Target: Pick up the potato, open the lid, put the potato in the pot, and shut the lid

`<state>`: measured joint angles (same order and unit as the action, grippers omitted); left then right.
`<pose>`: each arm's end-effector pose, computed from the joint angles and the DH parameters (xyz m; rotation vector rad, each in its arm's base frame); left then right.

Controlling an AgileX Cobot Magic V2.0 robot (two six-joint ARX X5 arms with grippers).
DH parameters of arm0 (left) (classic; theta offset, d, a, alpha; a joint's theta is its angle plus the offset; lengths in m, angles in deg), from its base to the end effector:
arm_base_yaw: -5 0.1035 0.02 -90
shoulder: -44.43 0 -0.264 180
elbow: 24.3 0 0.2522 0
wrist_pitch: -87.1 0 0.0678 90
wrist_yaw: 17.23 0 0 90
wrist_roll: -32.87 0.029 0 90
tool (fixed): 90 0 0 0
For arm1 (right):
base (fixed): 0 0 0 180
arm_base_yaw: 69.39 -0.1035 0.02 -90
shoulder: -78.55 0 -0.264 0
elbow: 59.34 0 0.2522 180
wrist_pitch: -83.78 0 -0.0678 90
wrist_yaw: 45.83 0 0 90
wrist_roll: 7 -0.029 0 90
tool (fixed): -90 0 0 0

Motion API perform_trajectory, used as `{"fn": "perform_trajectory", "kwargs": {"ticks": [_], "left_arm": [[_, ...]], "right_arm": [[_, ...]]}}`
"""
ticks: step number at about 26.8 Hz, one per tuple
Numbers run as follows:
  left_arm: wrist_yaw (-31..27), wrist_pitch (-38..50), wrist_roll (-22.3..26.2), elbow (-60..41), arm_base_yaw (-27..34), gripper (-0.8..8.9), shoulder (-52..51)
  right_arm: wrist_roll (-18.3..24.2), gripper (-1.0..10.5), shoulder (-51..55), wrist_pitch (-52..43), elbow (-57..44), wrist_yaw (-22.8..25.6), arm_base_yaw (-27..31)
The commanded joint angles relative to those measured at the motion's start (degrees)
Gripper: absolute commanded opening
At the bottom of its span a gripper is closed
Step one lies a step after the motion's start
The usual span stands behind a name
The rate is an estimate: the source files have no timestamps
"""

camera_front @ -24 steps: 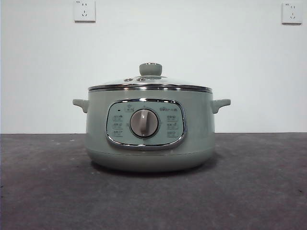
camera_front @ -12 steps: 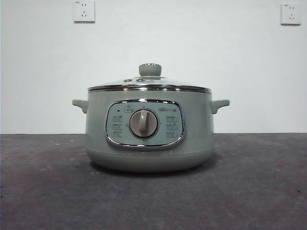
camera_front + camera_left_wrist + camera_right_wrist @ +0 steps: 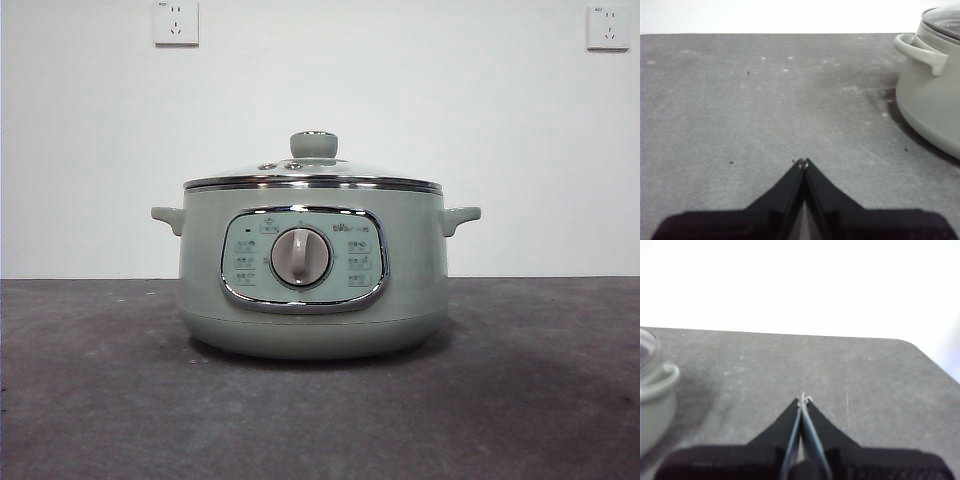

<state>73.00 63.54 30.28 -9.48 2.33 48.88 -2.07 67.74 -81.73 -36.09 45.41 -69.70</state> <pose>0.0990 -0.0047 0.1473 -0.0401 0.2313 -0.0452 0.1037 -0.0001 0.2039 -0.0865 0.0365 -0.0147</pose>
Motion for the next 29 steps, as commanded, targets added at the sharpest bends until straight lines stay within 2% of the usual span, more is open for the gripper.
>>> {"fn": "perform_trajectory", "kwargs": {"ticks": [1,5,10,29], "left_arm": [[0.17,0.35,0.22,-0.63,0.17,-0.03,0.04],[0.17,0.35,0.22,-0.63,0.17,-0.03,0.07],[0.15,0.35,0.22,-0.63,0.17,-0.03,0.07],[0.17,0.35,0.22,-0.63,0.17,-0.03,0.22]], "right_arm": [[-1.14,0.0,5.86,-2.08,-7.08,-0.28,0.59],[-1.03,0.0,10.49,4.35,-8.68,0.31,0.72],[-1.86,0.0,10.27,10.64,-8.55,0.57,0.72],[-2.14,0.0,10.36,10.01,-8.57,0.59,0.72]]}}
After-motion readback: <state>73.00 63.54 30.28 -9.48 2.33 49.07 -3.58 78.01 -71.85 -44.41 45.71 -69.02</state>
